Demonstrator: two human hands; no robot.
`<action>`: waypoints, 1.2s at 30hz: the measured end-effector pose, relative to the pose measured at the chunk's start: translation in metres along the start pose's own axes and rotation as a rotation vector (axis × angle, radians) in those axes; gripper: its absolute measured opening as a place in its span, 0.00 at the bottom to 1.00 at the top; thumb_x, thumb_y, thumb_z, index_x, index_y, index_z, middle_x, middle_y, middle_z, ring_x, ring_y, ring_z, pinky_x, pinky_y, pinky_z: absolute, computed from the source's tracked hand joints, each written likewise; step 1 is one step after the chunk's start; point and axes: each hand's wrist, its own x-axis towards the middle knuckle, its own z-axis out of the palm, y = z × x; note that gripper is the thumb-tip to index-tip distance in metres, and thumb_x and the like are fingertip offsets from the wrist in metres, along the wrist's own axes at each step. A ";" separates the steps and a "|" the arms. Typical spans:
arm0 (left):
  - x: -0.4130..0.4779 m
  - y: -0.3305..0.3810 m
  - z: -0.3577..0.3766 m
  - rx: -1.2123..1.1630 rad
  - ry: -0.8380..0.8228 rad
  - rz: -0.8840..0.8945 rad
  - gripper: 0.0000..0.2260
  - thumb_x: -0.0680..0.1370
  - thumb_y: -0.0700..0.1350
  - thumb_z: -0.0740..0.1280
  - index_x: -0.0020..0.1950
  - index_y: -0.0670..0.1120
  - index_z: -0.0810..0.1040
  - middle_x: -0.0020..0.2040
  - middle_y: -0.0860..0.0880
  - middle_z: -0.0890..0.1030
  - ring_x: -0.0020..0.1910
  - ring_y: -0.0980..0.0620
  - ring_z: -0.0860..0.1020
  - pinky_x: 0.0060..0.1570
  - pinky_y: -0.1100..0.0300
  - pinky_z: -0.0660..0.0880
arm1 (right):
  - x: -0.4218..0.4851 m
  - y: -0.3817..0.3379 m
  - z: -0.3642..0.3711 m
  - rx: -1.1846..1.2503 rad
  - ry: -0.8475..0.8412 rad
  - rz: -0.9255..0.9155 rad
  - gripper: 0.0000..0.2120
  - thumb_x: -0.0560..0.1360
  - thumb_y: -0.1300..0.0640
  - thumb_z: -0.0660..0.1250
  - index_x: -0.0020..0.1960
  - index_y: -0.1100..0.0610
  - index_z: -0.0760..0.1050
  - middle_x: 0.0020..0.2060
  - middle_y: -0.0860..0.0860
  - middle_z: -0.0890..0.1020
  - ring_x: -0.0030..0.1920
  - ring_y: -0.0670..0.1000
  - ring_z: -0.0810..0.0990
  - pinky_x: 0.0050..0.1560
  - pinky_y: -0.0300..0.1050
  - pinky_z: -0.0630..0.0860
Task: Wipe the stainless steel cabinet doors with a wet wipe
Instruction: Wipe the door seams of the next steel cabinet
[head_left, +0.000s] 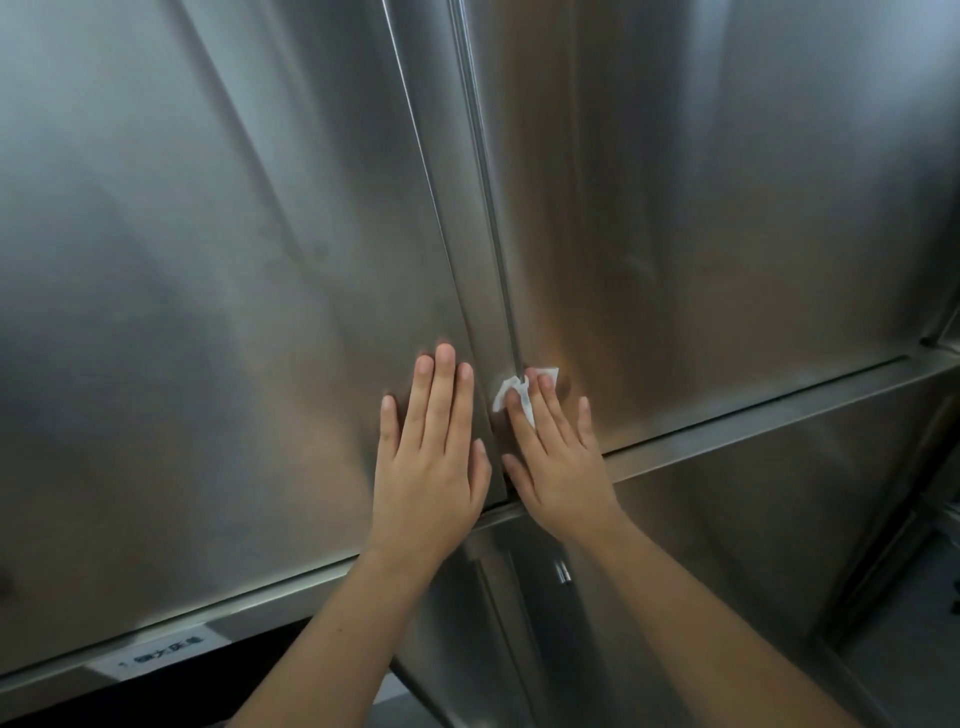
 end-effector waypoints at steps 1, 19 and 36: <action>-0.002 0.001 0.001 -0.001 -0.007 -0.003 0.28 0.77 0.47 0.54 0.75 0.40 0.54 0.75 0.42 0.52 0.75 0.45 0.51 0.71 0.47 0.49 | -0.012 0.000 0.003 -0.001 -0.036 -0.002 0.27 0.78 0.50 0.52 0.74 0.60 0.55 0.72 0.58 0.58 0.72 0.57 0.57 0.66 0.66 0.55; -0.008 0.010 0.002 -0.015 -0.024 -0.062 0.27 0.77 0.45 0.55 0.75 0.40 0.56 0.75 0.43 0.52 0.75 0.46 0.52 0.69 0.45 0.54 | -0.039 -0.008 0.013 0.052 -0.140 0.095 0.26 0.77 0.50 0.53 0.71 0.62 0.62 0.71 0.57 0.59 0.70 0.59 0.59 0.61 0.69 0.59; -0.007 0.011 -0.003 -0.007 -0.028 -0.068 0.27 0.77 0.45 0.55 0.75 0.39 0.58 0.75 0.44 0.52 0.75 0.46 0.52 0.70 0.43 0.51 | -0.052 -0.007 0.016 0.056 -0.349 0.140 0.27 0.79 0.46 0.44 0.75 0.56 0.46 0.74 0.53 0.45 0.74 0.56 0.44 0.66 0.64 0.43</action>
